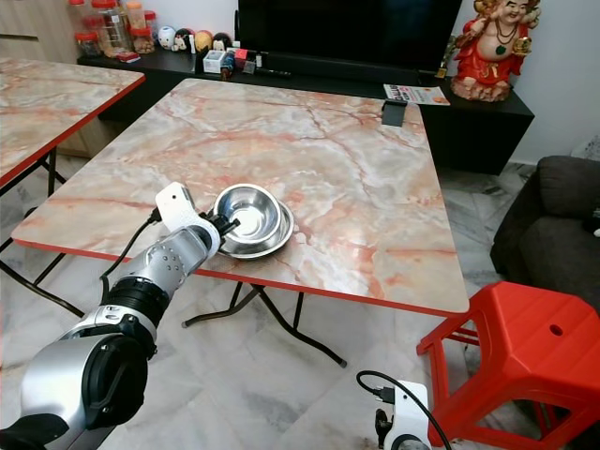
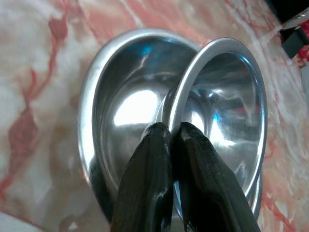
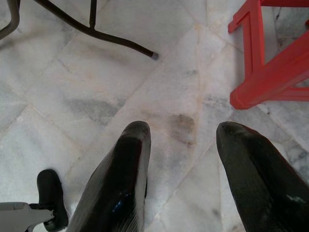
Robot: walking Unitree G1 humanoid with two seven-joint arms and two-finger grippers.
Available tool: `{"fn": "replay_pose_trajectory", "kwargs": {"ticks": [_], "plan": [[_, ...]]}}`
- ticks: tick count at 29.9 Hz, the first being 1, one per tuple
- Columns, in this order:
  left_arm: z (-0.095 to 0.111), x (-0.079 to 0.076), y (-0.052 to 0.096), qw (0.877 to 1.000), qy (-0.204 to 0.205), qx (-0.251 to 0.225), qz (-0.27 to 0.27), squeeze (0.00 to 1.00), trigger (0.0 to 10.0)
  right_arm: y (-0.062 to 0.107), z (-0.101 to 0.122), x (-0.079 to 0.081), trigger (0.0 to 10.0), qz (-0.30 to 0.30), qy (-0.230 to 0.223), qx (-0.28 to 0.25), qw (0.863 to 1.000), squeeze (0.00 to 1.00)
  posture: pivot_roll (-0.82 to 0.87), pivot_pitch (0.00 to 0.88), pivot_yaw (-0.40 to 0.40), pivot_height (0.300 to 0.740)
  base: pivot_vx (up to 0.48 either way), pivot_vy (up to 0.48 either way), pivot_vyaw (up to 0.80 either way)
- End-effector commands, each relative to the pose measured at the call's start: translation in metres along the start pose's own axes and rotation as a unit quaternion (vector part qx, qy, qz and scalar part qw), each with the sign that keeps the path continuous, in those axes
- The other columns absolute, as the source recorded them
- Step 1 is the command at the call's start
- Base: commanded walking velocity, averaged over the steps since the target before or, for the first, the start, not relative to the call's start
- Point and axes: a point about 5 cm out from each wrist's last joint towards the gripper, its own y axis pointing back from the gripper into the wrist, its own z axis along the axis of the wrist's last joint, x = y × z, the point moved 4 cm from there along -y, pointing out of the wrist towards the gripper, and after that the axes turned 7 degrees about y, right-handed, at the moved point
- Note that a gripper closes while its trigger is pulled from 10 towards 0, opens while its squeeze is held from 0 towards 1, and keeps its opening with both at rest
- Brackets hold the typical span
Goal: Setting the table
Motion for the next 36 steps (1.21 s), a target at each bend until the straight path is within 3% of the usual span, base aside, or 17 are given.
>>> {"fn": "replay_pose_trajectory", "kwargs": {"ticks": [1, 9, 32, 33, 34, 36], "plan": [[0.006, -0.009, 0.0, 1.0, 0.012, -0.011, -0.003, 0.0, 10.0, 0.0, 0.001, -0.006, 10.0, -0.01, -0.005, -0.003, 1.0, 0.0, -0.03, 0.0, -0.058, 0.725, 0.0, 0.0, 0.0], [0.008, -0.001, -0.001, 0.999, 0.03, -0.025, 0.025, 0.0, 10.0, 0.001, -0.001, -0.008, 10.0, -0.011, -0.005, -0.002, 1.0, 0.0, -0.04, 0.0, -0.06, 0.725, 0.0, 0.0, 0.0], [-0.004, 0.004, -0.001, 0.998, 0.056, -0.01, 0.035, 0.0, 10.0, 0.005, -0.015, -0.016, 10.0, -0.02, -0.004, 0.007, 1.0, 0.0, -0.07, 0.0, -0.059, 0.725, 0.0, 0.0, 0.0], [-0.004, 0.004, -0.001, 0.998, 0.057, -0.011, 0.036, 0.66, 10.0, 0.005, -0.015, -0.017, 10.0, -0.02, -0.004, 0.008, 1.0, 0.0, -0.07, 0.0, -0.059, 0.725, 0.0, 0.0, 0.0], [-0.004, 0.004, -0.001, 0.998, 0.057, -0.012, 0.036, 0.91, 10.0, 0.005, -0.015, -0.017, 10.0, -0.02, -0.004, 0.007, 1.0, 0.0, -0.07, 0.0, -0.059, 0.725, 0.0, 0.0, 0.0], [-0.004, 0.004, -0.001, 0.998, 0.057, -0.012, 0.035, 0.96, 10.0, 0.005, -0.014, -0.017, 10.0, -0.021, -0.005, 0.007, 1.0, 0.0, -0.07, 0.0, -0.058, 0.725, 0.0, 0.0, 0.0]]}}
